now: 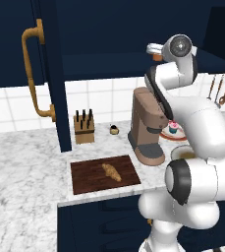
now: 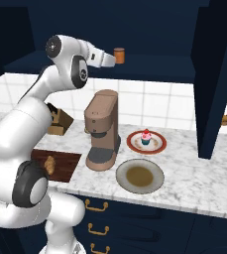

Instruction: From the different types of pastries on the counter, select a croissant and place it on the cutting board. Then retrieve a jar of jam from the cabinet and place it alongside the croissant on the cutting board.

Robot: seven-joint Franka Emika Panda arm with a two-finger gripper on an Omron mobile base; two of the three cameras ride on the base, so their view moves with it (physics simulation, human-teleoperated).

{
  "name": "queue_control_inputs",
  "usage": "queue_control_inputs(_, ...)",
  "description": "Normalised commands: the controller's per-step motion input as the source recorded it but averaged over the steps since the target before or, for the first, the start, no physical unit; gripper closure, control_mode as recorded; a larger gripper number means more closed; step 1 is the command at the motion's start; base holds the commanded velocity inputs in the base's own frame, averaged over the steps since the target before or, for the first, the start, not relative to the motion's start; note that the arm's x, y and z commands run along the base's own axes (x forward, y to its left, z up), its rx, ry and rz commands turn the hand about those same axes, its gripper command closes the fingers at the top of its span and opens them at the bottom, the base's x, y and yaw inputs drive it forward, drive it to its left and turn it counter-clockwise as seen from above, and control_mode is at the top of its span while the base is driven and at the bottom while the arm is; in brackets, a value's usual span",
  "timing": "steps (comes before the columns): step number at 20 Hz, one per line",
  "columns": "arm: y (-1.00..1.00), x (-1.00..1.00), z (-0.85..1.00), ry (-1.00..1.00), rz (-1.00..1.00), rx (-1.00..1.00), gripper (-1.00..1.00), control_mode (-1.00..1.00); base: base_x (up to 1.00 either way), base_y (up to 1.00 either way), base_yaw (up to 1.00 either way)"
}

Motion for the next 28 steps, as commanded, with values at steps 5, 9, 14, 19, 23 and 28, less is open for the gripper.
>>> queue_control_inputs(5,0.00,0.16,0.03,0.09,0.00,0.00,-1.00,-1.00,0.00,0.00,0.00)
queue_control_inputs(9,-0.01,0.00,-0.04,0.00,0.00,0.00,-1.00,-1.00,0.00,0.00,0.00)
queue_control_inputs(14,-0.05,0.00,-0.27,-0.03,0.04,0.00,-1.00,-1.00,0.00,0.00,0.00)
queue_control_inputs(19,-0.03,0.03,-0.02,-0.01,0.02,0.00,-1.00,-1.00,0.00,0.00,0.00)
queue_control_inputs(23,-0.02,0.05,-0.02,0.00,0.01,0.00,-1.00,-1.00,0.00,0.00,0.00)
queue_control_inputs(28,-0.02,0.27,0.00,0.07,0.00,0.00,-1.00,-1.00,0.00,0.00,0.00)
